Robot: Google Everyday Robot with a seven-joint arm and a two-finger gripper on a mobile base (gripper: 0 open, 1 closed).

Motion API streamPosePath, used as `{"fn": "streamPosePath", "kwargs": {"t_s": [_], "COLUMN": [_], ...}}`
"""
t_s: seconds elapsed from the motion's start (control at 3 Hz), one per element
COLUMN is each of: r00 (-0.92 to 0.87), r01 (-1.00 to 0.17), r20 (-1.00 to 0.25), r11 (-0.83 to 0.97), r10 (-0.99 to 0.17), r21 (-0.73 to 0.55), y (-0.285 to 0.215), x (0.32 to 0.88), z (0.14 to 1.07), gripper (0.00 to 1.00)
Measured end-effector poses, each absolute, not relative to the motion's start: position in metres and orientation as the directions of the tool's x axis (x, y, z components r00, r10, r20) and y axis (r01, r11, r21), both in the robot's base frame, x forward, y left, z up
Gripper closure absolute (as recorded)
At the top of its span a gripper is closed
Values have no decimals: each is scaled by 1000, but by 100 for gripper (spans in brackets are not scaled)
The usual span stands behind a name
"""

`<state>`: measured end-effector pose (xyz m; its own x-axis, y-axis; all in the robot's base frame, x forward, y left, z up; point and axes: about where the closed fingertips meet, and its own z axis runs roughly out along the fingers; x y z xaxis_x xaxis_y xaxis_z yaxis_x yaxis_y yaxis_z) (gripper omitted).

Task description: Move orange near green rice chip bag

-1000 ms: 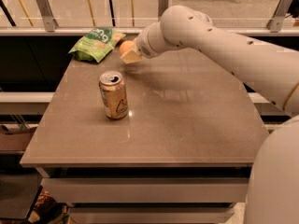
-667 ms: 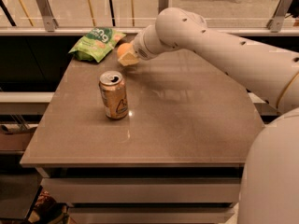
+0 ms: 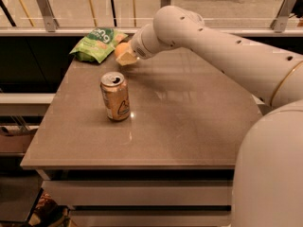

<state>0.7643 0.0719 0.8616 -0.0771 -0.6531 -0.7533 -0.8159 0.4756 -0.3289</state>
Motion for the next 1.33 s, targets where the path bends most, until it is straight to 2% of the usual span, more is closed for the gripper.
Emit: {"fn": "streamPosePath", "kwargs": {"t_s": [0.33,0.67,1.33], "r00": [-60,-59,-59], "r01": [-829,-830,-835], "r20": [-744,-744,-743], "r11": [449,446,441], "r10": [-666,-666,-667], "r21": [-335,-333,-330], "y": [86,88,92], "x": [775,775,774], "z": [860,859,855], "gripper": [100,83,36]}}
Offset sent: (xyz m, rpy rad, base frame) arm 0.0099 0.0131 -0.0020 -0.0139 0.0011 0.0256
